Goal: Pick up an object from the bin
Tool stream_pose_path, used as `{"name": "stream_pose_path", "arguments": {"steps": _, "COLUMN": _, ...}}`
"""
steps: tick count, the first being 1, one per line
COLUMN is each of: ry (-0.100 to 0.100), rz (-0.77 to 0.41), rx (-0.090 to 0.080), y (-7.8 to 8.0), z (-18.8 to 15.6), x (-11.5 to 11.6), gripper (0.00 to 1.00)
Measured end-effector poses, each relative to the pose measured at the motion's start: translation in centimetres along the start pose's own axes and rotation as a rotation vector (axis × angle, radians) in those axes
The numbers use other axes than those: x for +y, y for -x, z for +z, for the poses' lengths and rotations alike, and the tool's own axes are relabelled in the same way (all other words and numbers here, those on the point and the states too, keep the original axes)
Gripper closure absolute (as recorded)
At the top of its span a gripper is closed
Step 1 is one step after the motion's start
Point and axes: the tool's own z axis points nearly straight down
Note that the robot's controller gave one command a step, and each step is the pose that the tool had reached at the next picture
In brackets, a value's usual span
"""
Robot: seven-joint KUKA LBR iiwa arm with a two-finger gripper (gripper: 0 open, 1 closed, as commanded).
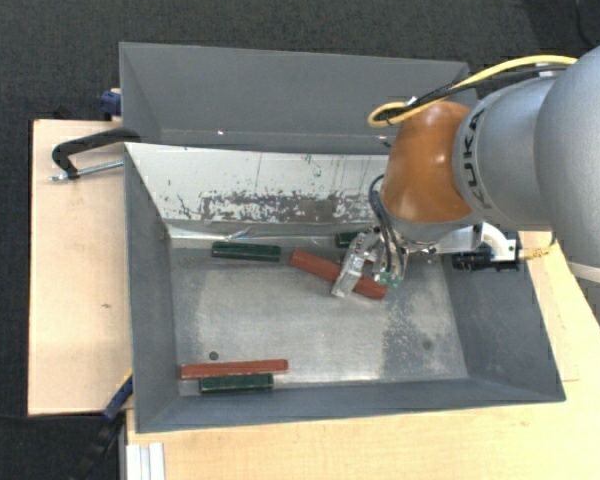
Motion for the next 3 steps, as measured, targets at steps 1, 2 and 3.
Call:
{"name": "stream_pose_path", "arguments": {"steps": 1, "ry": 0.000, "rz": 0.018, "rx": 0.001, "y": 0.8, "z": -2.8, "x": 0.0, "gripper": 1.00}}
{"name": "stream_pose_path", "arguments": {"steps": 2, "ry": 0.002, "rz": 0.052, "rx": -0.004, "y": 0.6, "z": -5.3, "x": 1.5, "gripper": 1.00}}
{"name": "stream_pose_path", "arguments": {"steps": 3, "ry": 0.001, "rz": 0.032, "rx": -0.003, "y": 1.4, "z": -15.9, "x": -0.5, "gripper": 1.00}}
